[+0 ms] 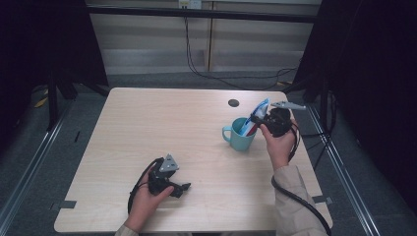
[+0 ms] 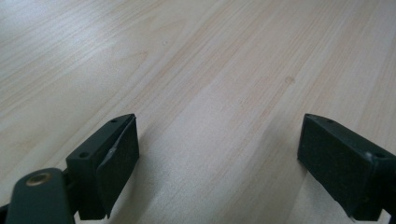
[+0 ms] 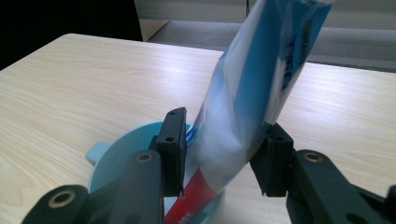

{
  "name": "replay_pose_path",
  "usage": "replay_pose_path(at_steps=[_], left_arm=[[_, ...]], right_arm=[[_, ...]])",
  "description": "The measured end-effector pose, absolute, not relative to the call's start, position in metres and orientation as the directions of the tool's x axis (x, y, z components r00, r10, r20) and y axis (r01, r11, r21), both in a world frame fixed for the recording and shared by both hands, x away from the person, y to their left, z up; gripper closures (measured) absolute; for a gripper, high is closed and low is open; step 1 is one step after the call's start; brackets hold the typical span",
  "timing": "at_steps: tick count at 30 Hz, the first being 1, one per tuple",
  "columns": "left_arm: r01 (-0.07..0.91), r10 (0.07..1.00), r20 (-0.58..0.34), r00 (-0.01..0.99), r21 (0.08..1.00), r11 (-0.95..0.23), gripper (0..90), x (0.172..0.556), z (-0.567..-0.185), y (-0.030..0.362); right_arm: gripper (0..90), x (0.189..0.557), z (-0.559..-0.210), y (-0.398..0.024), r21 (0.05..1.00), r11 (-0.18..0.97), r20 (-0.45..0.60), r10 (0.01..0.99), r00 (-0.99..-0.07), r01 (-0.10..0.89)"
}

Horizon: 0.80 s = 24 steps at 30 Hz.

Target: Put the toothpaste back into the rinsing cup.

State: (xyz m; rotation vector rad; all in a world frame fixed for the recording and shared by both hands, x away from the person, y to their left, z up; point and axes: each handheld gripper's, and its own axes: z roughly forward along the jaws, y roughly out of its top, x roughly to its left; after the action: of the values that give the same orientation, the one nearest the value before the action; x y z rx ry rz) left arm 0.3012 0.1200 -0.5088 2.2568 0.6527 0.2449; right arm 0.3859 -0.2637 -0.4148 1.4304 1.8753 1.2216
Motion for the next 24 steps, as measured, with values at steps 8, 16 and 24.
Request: replay_pose_path(at_steps=[8,16,24], left_arm=[[0.379,0.525,-0.025,0.851,0.721,-0.58,12.4,0.3012,-0.5089,0.12],[0.379,0.525,-0.025,0.851,0.721,-0.581,12.3,0.3012,-0.5088,0.12],[0.379,0.526,-0.024,0.85,0.721,-0.581,12.4,0.3012,-0.5088,0.1201]], right_arm=[[54.5,0.3851,-0.4132,-0.265,0.866,0.063,0.13,0.929,-0.345,0.496],[48.1,0.383,-0.4123,-0.2676,0.861,0.058,0.138,0.93,-0.341,0.506],[44.0,0.3782,-0.4125,-0.2698,0.862,0.059,0.142,0.925,-0.352,0.504]])
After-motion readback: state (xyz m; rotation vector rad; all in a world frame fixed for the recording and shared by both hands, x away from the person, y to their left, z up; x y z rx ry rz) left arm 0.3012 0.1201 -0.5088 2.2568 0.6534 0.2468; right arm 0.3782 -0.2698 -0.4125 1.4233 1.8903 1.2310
